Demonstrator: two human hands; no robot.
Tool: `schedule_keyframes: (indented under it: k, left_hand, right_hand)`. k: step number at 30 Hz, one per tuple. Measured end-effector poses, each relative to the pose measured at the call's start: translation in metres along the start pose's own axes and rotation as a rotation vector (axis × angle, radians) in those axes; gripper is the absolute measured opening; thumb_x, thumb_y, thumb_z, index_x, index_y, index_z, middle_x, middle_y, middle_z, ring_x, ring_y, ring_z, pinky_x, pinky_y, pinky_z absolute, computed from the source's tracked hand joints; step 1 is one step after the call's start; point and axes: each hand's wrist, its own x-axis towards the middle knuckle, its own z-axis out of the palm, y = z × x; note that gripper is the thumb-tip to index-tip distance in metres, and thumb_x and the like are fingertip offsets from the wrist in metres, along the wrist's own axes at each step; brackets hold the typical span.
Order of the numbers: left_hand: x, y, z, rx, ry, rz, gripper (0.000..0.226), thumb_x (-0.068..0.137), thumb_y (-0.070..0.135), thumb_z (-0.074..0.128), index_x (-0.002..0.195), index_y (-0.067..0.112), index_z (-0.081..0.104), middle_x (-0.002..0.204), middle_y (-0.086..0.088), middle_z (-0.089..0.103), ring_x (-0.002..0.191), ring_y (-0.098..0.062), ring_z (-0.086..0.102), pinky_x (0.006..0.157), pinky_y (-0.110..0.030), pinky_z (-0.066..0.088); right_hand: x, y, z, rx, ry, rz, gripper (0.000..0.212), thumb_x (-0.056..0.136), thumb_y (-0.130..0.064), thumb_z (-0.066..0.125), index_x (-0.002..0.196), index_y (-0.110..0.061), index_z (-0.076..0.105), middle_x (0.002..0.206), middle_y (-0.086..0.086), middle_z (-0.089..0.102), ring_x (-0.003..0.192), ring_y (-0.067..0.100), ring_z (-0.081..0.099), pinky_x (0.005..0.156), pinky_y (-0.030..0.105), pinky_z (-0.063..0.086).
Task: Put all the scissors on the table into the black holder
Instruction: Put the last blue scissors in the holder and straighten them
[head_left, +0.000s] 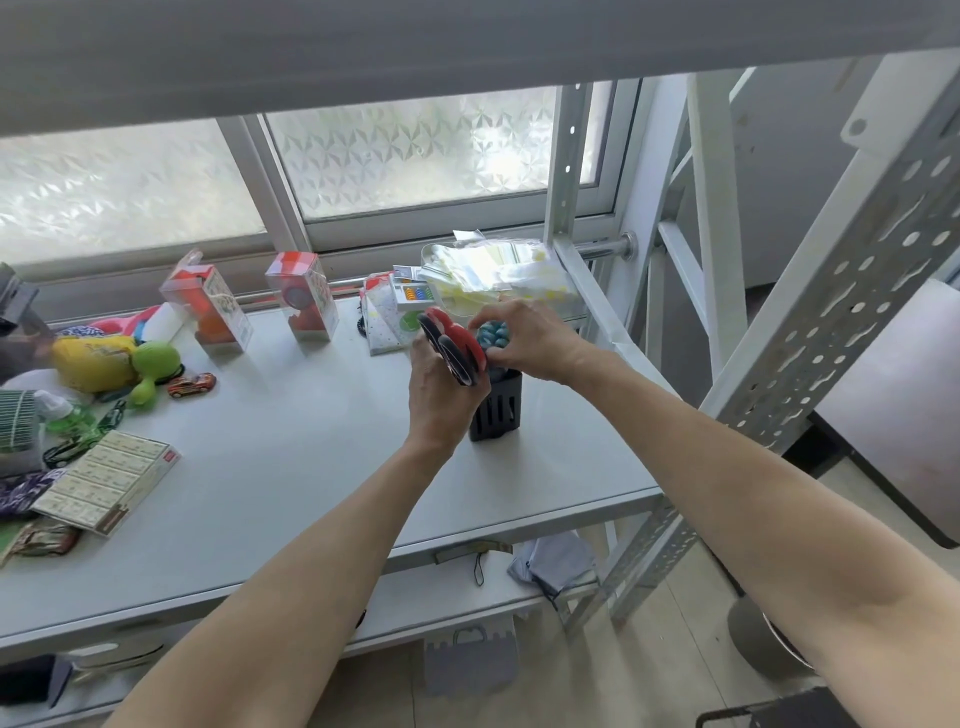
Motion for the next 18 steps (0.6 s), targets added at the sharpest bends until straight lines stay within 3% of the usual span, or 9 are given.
schedule_keyframes:
  k: [5, 8, 11, 13, 15, 16, 18]
  left_hand:
    - [-0.001, -0.001, 0.001, -0.049, -0.030, -0.015, 0.064, 0.074, 0.023, 0.078, 0.126, 0.013, 0.042, 0.122, -0.011, 0.057, 0.107, -0.025, 0.060, 0.084, -0.034, 0.053]
    - [-0.002, 0.000, 0.003, -0.087, -0.021, -0.050, 0.068, 0.074, 0.024, 0.078, 0.129, 0.012, 0.041, 0.118, -0.005, 0.059, 0.104, -0.021, 0.062, 0.084, -0.033, 0.053]
    - [-0.002, 0.001, 0.002, -0.055, -0.020, -0.019, 0.067, 0.074, 0.021, 0.077, 0.130, 0.010, 0.041, 0.122, -0.012, 0.054, 0.107, -0.027, 0.060, 0.085, -0.035, 0.052]
    - [-0.004, 0.002, 0.001, -0.044, -0.030, 0.034, 0.061, 0.074, 0.019, 0.076, 0.126, 0.019, 0.044, 0.124, -0.016, 0.052, 0.110, -0.030, 0.058, 0.088, -0.040, 0.053]
    - [-0.004, 0.002, 0.000, -0.067, -0.017, 0.074, 0.051, 0.075, 0.018, 0.076, 0.106, 0.043, 0.045, 0.121, -0.013, 0.054, 0.109, -0.029, 0.058, 0.088, -0.040, 0.053]
    - [-0.004, 0.002, 0.000, -0.088, -0.009, 0.077, 0.052, 0.075, 0.017, 0.077, 0.099, 0.047, 0.042, 0.117, -0.006, 0.056, 0.108, -0.027, 0.058, 0.088, -0.038, 0.053]
    - [-0.003, -0.001, -0.002, -0.131, -0.024, 0.048, 0.052, 0.074, 0.015, 0.079, 0.108, 0.038, 0.047, 0.105, 0.018, 0.053, 0.103, -0.016, 0.057, 0.086, -0.027, 0.051]
  right_hand:
    - [-0.004, -0.002, 0.001, 0.139, 0.118, 0.074, 0.036, 0.080, -0.021, 0.076, 0.114, -0.013, 0.072, 0.108, 0.010, 0.072, 0.096, 0.020, 0.066, 0.090, 0.032, 0.055]
    - [-0.004, -0.005, 0.002, 0.207, 0.201, 0.131, 0.031, 0.081, -0.022, 0.074, 0.108, -0.008, 0.075, 0.103, 0.011, 0.074, 0.094, 0.020, 0.068, 0.090, 0.035, 0.056]
    - [-0.004, -0.008, 0.001, 0.225, 0.251, 0.178, 0.022, 0.081, -0.024, 0.074, 0.094, -0.008, 0.079, 0.094, 0.010, 0.076, 0.090, 0.022, 0.069, 0.086, 0.039, 0.057]
    - [-0.004, -0.010, 0.000, 0.213, 0.220, 0.194, 0.020, 0.083, -0.027, 0.074, 0.087, -0.010, 0.081, 0.092, 0.011, 0.077, 0.090, 0.023, 0.070, 0.083, 0.039, 0.057]
    - [-0.004, -0.009, 0.000, 0.190, 0.126, 0.211, 0.023, 0.087, -0.031, 0.070, 0.086, -0.011, 0.081, 0.090, 0.014, 0.077, 0.086, 0.024, 0.071, 0.078, 0.036, 0.059]
    - [-0.004, -0.008, 0.001, 0.190, 0.072, 0.222, 0.027, 0.090, -0.033, 0.067, 0.088, -0.011, 0.081, 0.090, 0.014, 0.077, 0.083, 0.023, 0.071, 0.074, 0.033, 0.059]
    - [-0.006, -0.005, 0.003, 0.259, -0.014, 0.252, 0.032, 0.094, -0.037, 0.063, 0.104, -0.010, 0.077, 0.103, 0.012, 0.074, 0.082, 0.023, 0.072, 0.064, 0.028, 0.061]
